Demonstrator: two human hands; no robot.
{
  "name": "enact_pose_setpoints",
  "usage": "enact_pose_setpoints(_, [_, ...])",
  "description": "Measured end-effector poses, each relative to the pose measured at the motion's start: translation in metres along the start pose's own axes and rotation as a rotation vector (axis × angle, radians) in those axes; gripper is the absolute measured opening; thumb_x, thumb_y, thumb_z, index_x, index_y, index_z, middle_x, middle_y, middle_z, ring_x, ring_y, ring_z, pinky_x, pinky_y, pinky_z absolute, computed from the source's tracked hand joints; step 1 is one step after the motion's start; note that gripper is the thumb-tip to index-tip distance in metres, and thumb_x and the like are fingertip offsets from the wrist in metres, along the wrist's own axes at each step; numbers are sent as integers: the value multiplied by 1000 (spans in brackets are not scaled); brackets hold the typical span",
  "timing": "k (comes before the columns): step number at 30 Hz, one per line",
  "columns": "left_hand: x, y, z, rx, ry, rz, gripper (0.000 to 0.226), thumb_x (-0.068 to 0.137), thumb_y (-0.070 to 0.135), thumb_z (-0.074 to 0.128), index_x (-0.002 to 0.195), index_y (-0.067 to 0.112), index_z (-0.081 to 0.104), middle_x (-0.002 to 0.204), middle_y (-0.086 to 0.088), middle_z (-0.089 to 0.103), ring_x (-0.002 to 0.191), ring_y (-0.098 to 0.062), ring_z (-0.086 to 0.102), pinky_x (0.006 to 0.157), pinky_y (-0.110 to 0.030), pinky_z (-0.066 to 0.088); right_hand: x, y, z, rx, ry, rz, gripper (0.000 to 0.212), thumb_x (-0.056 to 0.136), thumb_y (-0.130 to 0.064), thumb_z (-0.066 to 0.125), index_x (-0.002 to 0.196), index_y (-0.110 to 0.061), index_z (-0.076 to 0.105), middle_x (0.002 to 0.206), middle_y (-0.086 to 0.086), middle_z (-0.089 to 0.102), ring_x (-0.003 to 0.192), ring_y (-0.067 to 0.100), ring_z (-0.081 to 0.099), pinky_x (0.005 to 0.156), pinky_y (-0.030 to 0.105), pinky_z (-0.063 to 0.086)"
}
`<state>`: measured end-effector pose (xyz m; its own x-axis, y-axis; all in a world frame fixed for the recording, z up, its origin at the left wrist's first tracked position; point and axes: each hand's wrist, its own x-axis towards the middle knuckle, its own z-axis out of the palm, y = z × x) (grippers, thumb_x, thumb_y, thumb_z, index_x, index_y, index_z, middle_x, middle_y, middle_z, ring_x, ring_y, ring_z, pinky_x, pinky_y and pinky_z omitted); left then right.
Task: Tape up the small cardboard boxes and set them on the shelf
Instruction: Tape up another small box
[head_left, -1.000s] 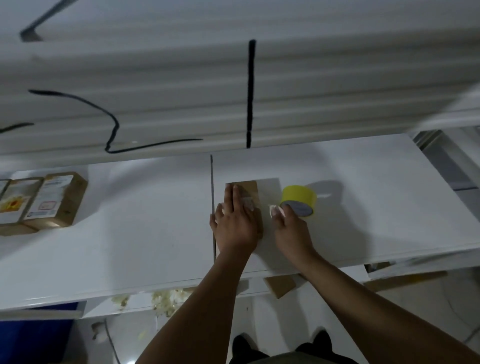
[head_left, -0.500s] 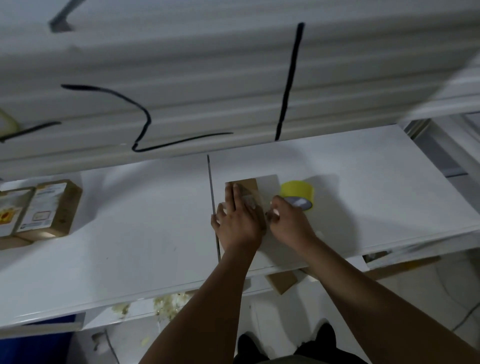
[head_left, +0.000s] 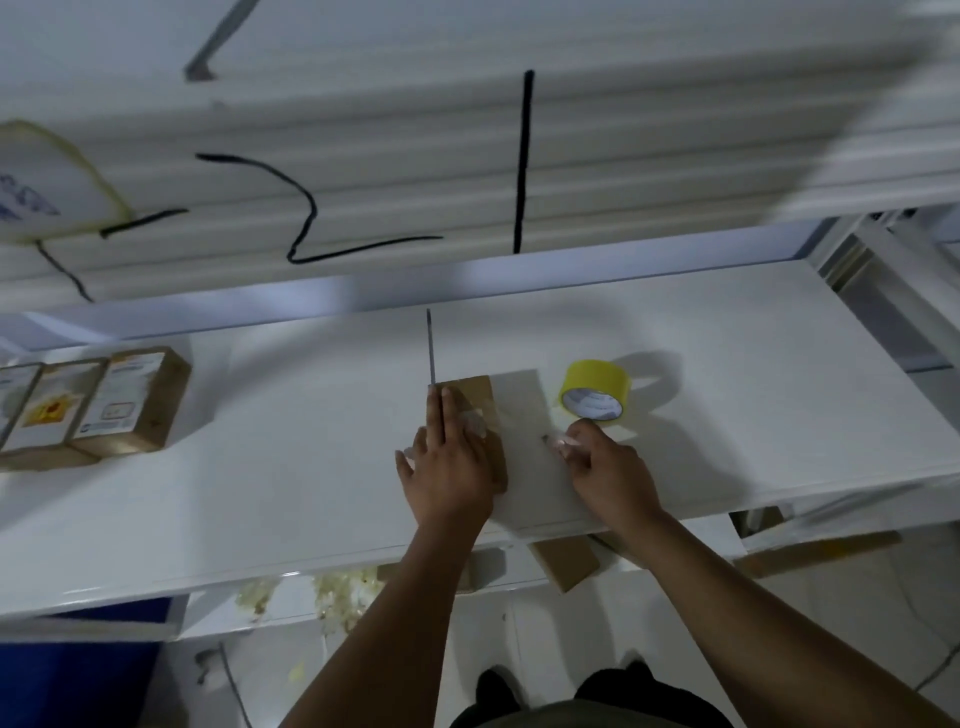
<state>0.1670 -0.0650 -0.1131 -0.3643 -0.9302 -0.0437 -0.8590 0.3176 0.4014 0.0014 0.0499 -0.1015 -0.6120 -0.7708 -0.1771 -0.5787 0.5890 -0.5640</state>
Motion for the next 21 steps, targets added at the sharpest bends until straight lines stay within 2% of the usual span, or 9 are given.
enact_pose_setpoints(3, [-11, -14, -5, -103, 37, -32, 69, 113, 41, 30, 171, 27, -5, 179, 7, -13, 145, -37, 50, 121, -56, 38, -4, -2, -1, 61, 67, -3, 28, 101, -36, 60, 129, -29, 59, 103, 13, 76, 101, 40, 70, 85, 44, 55])
enact_pose_setpoints(5, [-17, -16, -8, -259, 65, -120, 79, 112, 40, 42, 171, 20, -7, 180, -6, -11, 137, -46, 56, 113, -57, 48, -11, -9, -4, 139, 203, -65, 27, 99, -35, 66, 124, -25, 64, 80, 7, 71, 85, 36, 71, 74, 39, 54])
enact_pose_setpoints(7, [-23, -14, -10, -415, 62, -221, 82, 111, 44, 47, 171, 17, 0, 178, -15, 16, 141, -46, 53, 117, -57, 46, -13, -23, -5, 202, 205, -122, 23, 96, -37, 69, 116, -26, 66, 71, -4, 64, 73, 25, 69, 68, 34, 51])
enact_pose_setpoints(9, [-31, -10, -10, -568, 73, -269, 75, 109, 47, 50, 170, 20, 14, 166, -12, 44, 144, -40, 53, 119, -52, 45, -10, -44, -2, 273, 76, -140, 28, 96, -39, 70, 119, -25, 67, 75, -4, 63, 73, 17, 65, 70, 35, 52])
enact_pose_setpoints(12, [-45, 1, -12, -761, 134, -307, 71, 108, 41, 57, 168, 27, 22, 166, -5, 47, 147, -30, 51, 120, -49, 45, -3, -71, 2, 437, -94, -41, 40, 96, -40, 70, 131, -21, 64, 94, -4, 65, 90, 16, 66, 85, 40, 57])
enact_pose_setpoints(14, [-52, 11, -15, -872, 172, -296, 72, 107, 34, 62, 168, 29, 24, 166, -2, 46, 148, -24, 51, 119, -49, 47, -4, -78, 2, 522, -41, -48, 26, 96, -34, 72, 119, -23, 69, 91, -14, 66, 87, 7, 66, 87, 39, 58])
enact_pose_setpoints(16, [-56, 22, -22, -986, 205, -279, 71, 105, 30, 66, 166, 32, 30, 160, -1, 53, 141, -22, 58, 112, -48, 54, -6, -77, -2, 581, 64, -80, 8, 95, -23, 74, 94, -31, 71, 86, -18, 70, 84, 1, 66, 85, 37, 59])
enact_pose_setpoints(18, [-57, 32, -30, -1082, 234, -257, 65, 104, 29, 68, 160, 36, 38, 150, 3, 60, 131, -18, 66, 103, -43, 61, -7, -72, -9, 622, 106, -105, 23, 94, -19, 74, 82, -37, 68, 83, -18, 72, 83, 0, 69, 81, 32, 59])
enact_pose_setpoints(21, [-58, 46, -40, -1158, 250, -232, 60, 103, 30, 70, 157, 35, 46, 146, 1, 64, 126, -18, 70, 98, -43, 63, -5, -69, -23, 682, 125, -166, 17, 97, -23, 71, 84, -33, 69, 83, -16, 73, 80, 4, 71, 72, 23, 58])
